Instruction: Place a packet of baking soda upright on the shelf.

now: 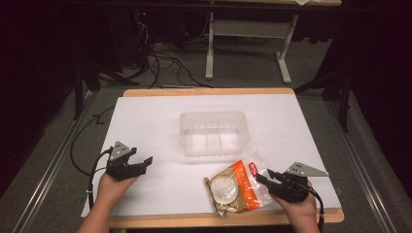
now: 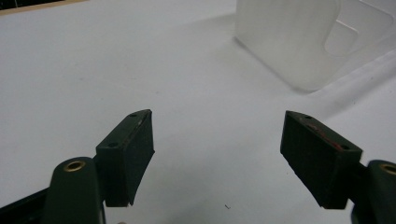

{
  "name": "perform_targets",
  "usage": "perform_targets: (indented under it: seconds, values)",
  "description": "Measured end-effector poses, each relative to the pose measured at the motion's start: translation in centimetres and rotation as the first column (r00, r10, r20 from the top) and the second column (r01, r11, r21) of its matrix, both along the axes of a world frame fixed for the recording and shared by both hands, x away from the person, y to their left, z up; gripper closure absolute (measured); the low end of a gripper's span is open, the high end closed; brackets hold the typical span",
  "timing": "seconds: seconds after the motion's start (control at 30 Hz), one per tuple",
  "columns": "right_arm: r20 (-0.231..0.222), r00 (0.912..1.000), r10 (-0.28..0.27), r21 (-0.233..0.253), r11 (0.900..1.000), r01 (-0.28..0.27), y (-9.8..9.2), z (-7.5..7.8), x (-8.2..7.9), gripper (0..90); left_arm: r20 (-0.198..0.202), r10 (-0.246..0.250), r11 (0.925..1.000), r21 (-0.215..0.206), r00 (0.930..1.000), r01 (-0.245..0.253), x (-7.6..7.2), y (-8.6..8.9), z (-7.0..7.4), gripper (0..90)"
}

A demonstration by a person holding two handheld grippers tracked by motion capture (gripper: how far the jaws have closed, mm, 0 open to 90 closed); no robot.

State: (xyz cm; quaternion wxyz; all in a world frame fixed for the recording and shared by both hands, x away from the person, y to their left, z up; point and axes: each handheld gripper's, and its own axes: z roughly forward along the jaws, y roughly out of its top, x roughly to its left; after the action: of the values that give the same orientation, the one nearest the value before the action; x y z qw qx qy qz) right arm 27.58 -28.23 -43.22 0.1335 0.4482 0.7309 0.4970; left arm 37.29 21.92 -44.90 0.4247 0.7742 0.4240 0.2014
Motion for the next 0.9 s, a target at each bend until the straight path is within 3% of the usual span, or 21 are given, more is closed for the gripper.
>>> perform_targets:
  seconds: [0.13, 0.2, 0.4, 0.67, 0.7, 0.9]
  values:
    - [0.032, 0.9995, 0.005, -0.005, 1.0, -0.005, 0.3, 0.4, -0.2, 80.9, -0.005, -0.001, 1.0, 0.006, 1.0, 0.001, 0.1, 0.0, -0.1, 26.1]
    - [0.03, 0.9994, 0.018, 0.017, 1.0, -0.018, 0.3, 0.6, -0.2, 89.9, -0.008, -0.001, 1.0, 0.005, 1.0, 0.001, 0.1, -0.1, -0.1, 26.2]
    - [0.055, 0.9976, 0.043, 0.028, 0.999, -0.045, 0.2, 1.5, -0.5, 90.0, -0.007, -0.004, 1.0, 0.007, 1.0, 0.004, 0.0, -0.1, -0.1, 26.1]
    - [0.104, 0.9929, -0.057, 0.035, 0.998, 0.053, -2.6, 2.9, -0.7, 90.0, -0.006, -0.005, 1.0, 0.003, 1.0, 0.005, 0.2, 0.1, -0.1, 25.9]
    - [0.124, 0.9884, -0.088, 0.035, 0.996, 0.084, -3.4, 3.4, -0.8, 90.0, -0.007, -0.005, 1.0, 0.004, 1.0, 0.005, 0.2, 0.1, -0.1, 25.9]
    - [0.175, 0.9738, -0.145, 0.002, 0.989, 0.147, -4.6, 4.8, -0.2, 90.0, -0.014, -0.006, 0.9999, 0.011, 0.9999, 0.006, 0.4, 0.0, -0.3, 25.9]
